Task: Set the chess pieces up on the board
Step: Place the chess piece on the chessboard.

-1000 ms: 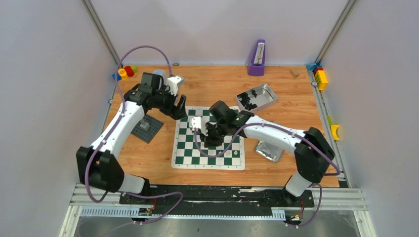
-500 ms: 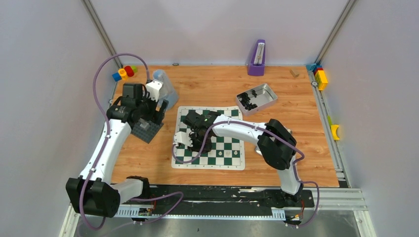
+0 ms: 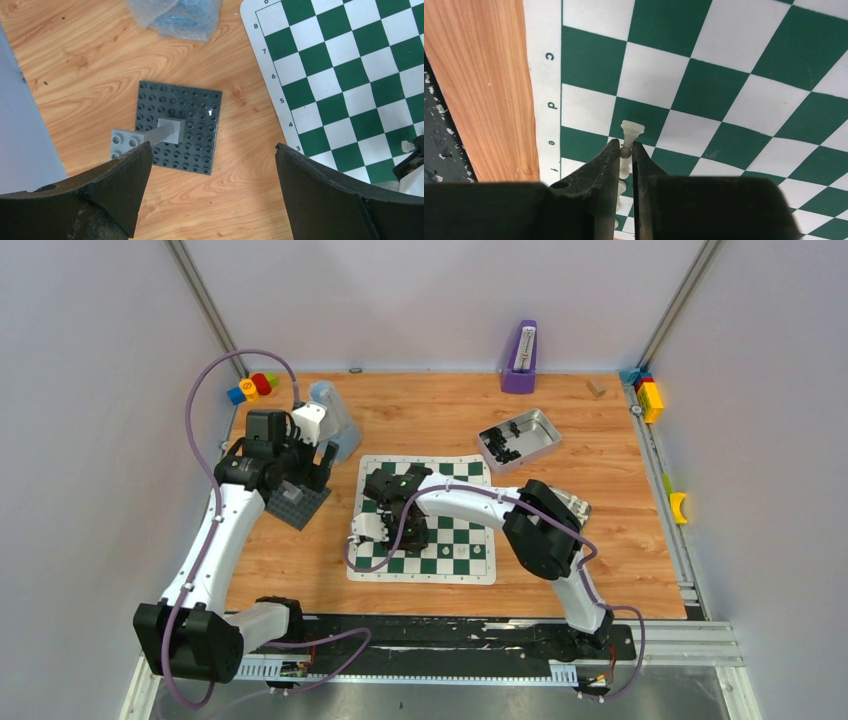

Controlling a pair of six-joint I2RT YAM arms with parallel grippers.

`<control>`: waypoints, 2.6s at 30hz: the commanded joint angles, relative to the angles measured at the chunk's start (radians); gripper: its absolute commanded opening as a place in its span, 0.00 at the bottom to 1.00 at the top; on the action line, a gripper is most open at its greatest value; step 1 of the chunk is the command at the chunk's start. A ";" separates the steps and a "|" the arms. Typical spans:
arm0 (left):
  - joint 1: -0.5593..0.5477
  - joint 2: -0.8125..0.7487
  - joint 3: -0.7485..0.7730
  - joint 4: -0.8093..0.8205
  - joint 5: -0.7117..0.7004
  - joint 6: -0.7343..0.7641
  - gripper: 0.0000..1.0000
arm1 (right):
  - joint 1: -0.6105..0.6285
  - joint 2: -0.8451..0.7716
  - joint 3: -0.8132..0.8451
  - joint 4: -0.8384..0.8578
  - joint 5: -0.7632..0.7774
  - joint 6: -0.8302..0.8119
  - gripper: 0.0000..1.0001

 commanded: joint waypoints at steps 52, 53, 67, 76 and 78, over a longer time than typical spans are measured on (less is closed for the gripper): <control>0.023 -0.034 -0.029 0.043 0.043 0.001 1.00 | 0.040 0.113 0.177 -0.150 0.116 -0.034 0.23; 0.023 -0.035 -0.029 0.043 0.043 0.001 1.00 | 0.040 0.113 0.177 -0.150 0.115 -0.034 0.23; 0.025 -0.036 -0.031 0.043 0.046 0.002 1.00 | 0.040 0.110 0.178 -0.146 0.076 -0.024 0.21; 0.025 -0.036 -0.032 0.041 0.048 0.004 1.00 | 0.040 0.106 0.176 -0.123 0.076 -0.017 0.21; 0.025 -0.036 -0.032 0.042 0.049 0.004 1.00 | 0.040 0.102 0.177 -0.112 0.075 -0.014 0.21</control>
